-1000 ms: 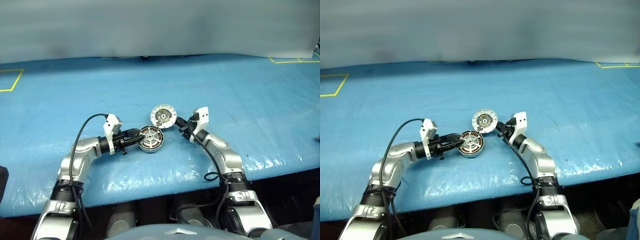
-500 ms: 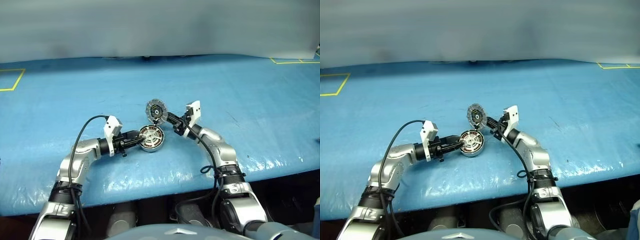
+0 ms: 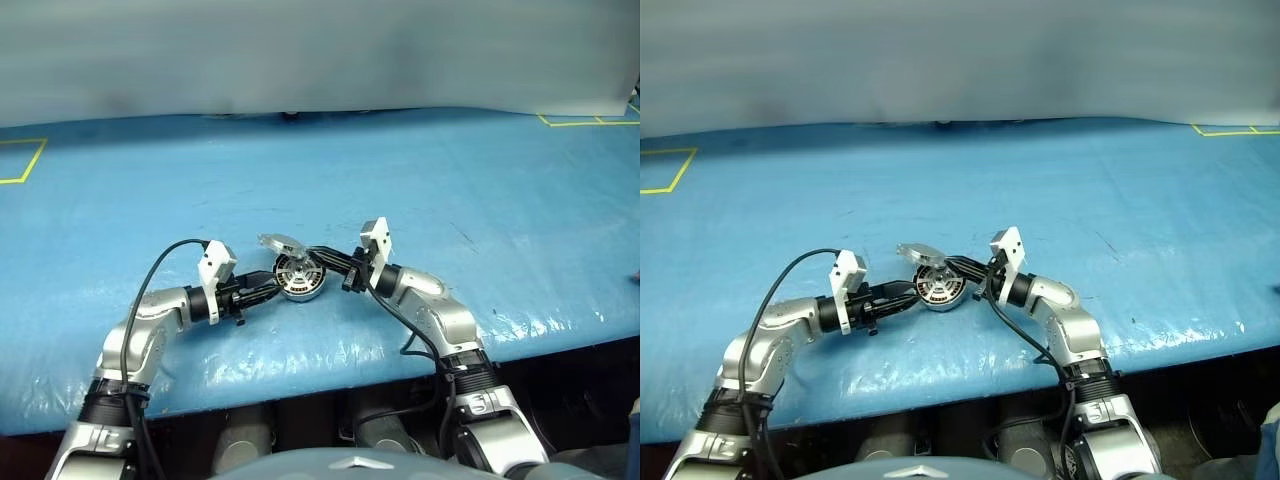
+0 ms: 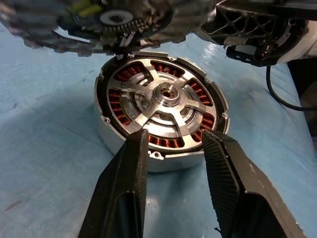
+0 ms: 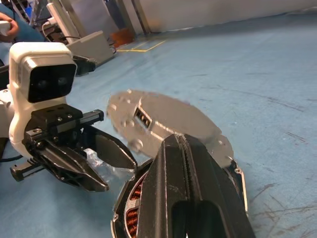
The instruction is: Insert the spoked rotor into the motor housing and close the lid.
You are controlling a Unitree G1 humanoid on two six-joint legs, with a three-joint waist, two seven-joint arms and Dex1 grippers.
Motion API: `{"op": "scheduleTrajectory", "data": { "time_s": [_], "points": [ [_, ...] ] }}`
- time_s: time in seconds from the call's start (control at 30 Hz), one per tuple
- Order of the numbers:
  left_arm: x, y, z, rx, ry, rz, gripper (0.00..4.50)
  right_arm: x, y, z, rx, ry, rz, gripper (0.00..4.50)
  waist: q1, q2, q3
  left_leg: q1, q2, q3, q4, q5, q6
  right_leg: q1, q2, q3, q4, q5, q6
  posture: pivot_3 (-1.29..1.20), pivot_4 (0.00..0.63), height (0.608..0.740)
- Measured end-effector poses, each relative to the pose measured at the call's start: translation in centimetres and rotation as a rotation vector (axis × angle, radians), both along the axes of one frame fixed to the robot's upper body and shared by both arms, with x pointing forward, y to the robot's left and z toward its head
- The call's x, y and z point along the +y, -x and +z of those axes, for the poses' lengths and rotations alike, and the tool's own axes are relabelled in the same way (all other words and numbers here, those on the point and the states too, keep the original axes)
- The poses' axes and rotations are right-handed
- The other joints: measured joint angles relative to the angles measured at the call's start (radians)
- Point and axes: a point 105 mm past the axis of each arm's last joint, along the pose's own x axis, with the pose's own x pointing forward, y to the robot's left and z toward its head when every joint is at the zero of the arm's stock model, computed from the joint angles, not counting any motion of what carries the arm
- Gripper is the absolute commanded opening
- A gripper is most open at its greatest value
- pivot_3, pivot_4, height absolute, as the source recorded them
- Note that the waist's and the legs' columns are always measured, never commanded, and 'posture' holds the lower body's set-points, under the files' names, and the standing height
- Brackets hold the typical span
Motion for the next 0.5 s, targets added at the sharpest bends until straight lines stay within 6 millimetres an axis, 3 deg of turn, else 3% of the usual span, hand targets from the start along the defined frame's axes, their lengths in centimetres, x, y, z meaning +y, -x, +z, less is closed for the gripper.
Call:
{"op": "scheduleTrajectory", "data": {
  "time_s": [0.3,0.5],
  "points": [
    [0.2,0.6,1.1,-0.034,0.001,0.007,1.77,-0.3,-0.7,1.0,-0.051,-0.016,-0.053,0.0,0.005,0.0,0.001,-0.001,0.0,0.0,0.0,0.0,0.0,0.0,-0.001,0.0,-0.001,-0.001,-0.001,0.0,0.15,0.74],
    [0.4,1.4,1.1,-0.04,-0.017,0.011,1.77,1.7,0.1,3.2,-0.133,-0.029,0.057,0.0,0.0,0.002,0.001,0.0,0.0,0.0,-0.002,0.0,0.0,-0.001,0.0,0.0,0.0,0.0,-0.001,0.0,0.15,0.74]
  ]
}}
